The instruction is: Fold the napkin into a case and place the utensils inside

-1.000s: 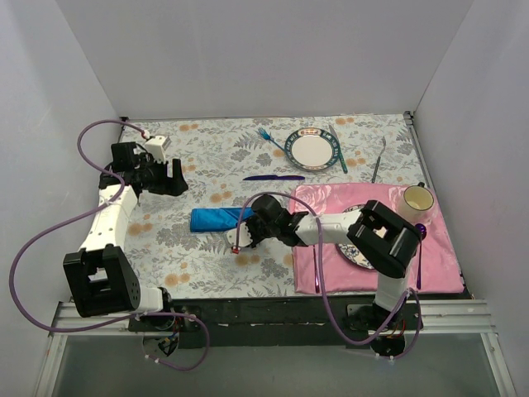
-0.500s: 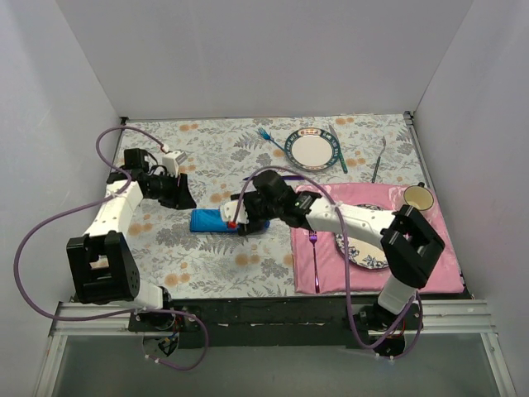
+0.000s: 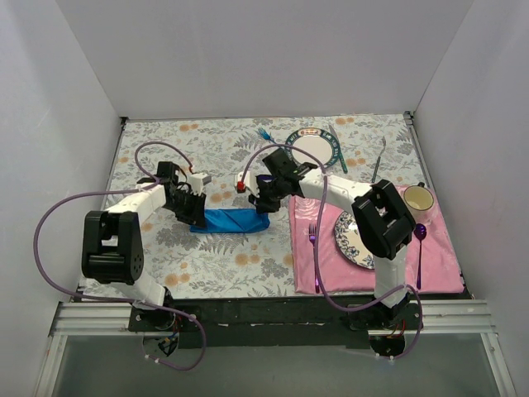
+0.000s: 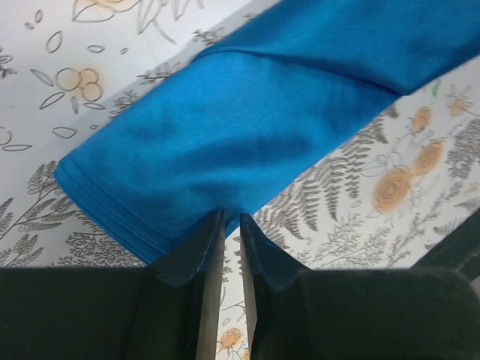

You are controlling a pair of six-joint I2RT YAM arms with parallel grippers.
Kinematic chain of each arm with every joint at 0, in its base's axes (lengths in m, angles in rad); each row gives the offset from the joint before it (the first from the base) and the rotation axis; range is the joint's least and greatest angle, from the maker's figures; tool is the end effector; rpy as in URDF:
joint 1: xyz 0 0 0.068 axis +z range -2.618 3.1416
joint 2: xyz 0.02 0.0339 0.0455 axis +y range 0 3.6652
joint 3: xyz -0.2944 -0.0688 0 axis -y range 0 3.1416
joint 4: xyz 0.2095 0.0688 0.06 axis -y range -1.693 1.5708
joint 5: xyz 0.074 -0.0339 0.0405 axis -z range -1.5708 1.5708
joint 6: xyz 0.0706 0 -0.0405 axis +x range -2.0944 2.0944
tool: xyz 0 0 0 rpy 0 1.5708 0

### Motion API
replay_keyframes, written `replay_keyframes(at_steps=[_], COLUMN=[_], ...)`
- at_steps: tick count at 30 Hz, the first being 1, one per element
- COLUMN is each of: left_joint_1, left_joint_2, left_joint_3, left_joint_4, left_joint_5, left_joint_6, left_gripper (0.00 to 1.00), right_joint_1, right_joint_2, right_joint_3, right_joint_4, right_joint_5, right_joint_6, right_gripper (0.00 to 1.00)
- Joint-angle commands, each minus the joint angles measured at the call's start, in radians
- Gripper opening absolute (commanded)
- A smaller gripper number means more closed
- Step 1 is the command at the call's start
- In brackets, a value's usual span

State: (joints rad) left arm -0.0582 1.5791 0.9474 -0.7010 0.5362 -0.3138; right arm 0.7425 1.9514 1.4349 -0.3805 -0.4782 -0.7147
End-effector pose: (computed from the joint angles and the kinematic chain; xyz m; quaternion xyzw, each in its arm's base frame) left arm 0.2562 -0.0511 0.2017 -0.0908 0.9537 -0.2797 0.0639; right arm 0.2922 0.3123 0.2287 -0.6689 0.6320 0.2280 0.3180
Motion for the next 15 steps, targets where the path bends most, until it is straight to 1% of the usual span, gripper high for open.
replay_keyframes(at_steps=[1, 4, 6, 9, 11, 15], left_joint_1=[0.004, 0.004, 0.004, 0.004, 0.004, 0.004], left_joint_2=[0.042, 0.068, 0.074, 0.088, 0.1, 0.108], left_joint_3=[0.008, 0.017, 0.022, 0.028, 0.036, 0.044], left_joint_4=[0.051, 0.063, 0.07, 0.074, 0.072, 0.074], left_joint_5=[-0.096, -0.12, -0.131, -0.139, -0.143, -0.147], left_joint_6=[-0.016, -0.027, -0.028, -0.031, -0.031, -0.03], left_gripper=[0.13, 0.13, 0.13, 0.13, 0.13, 0.13], right_joint_1=[0.015, 0.017, 0.017, 0.027, 0.049, 0.067], right_joint_2=[0.004, 0.033, 0.052, 0.058, 0.054, 0.035], right_joint_3=[-0.016, -0.037, -0.044, -0.054, -0.06, -0.056], right_joint_4=[-0.069, -0.07, -0.08, -0.081, -0.08, -0.103], right_joint_5=[-0.074, -0.068, -0.068, -0.069, -0.066, -0.091], right_joint_6=[-0.026, -0.035, -0.048, -0.06, -0.068, -0.071], right_gripper=[0.21, 0.21, 0.18, 0.19, 0.2, 0.26])
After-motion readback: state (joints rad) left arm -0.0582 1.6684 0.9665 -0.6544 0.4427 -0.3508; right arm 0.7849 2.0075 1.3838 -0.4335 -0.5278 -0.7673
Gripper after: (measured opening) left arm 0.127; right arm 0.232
